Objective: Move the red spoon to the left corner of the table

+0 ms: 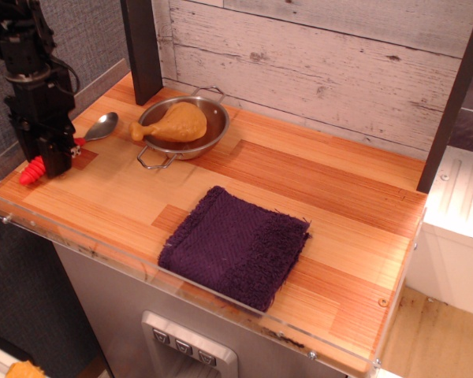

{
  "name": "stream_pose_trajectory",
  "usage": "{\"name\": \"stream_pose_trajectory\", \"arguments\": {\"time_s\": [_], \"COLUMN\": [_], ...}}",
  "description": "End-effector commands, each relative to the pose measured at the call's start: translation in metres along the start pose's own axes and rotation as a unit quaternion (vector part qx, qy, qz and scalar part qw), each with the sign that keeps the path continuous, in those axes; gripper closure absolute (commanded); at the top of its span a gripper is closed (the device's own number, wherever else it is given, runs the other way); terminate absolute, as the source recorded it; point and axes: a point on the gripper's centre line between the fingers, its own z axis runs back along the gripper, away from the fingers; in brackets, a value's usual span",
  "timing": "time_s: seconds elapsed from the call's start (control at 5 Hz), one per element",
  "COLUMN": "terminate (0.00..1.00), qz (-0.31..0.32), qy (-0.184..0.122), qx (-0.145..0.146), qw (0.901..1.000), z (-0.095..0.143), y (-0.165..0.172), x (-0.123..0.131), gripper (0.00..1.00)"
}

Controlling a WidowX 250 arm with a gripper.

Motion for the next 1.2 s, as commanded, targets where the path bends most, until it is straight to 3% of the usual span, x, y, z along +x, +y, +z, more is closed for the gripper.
{"name": "stream_pose_trajectory", "arguments": {"time_s": [0.0,0.4,0.6,1.0], "terminate": [0.0,0.0,0.0,0.0], "qz": [-0.009,0.06,0.083,0.088], "qy": [-0.005,-0.011,-0.031,-0.098], "qx": [0.016,0.018,0.012,0.037], "qw": [0.9998,0.998,0.996,0.9906], "z": [0.009,0.017,0.027,0.081], "y": [0.001,0.004,0.006,-0.007], "x": [-0.001,-0.007,-0.012,-0.034], "gripper": [0.0,0.0,0.0,0.0]}}
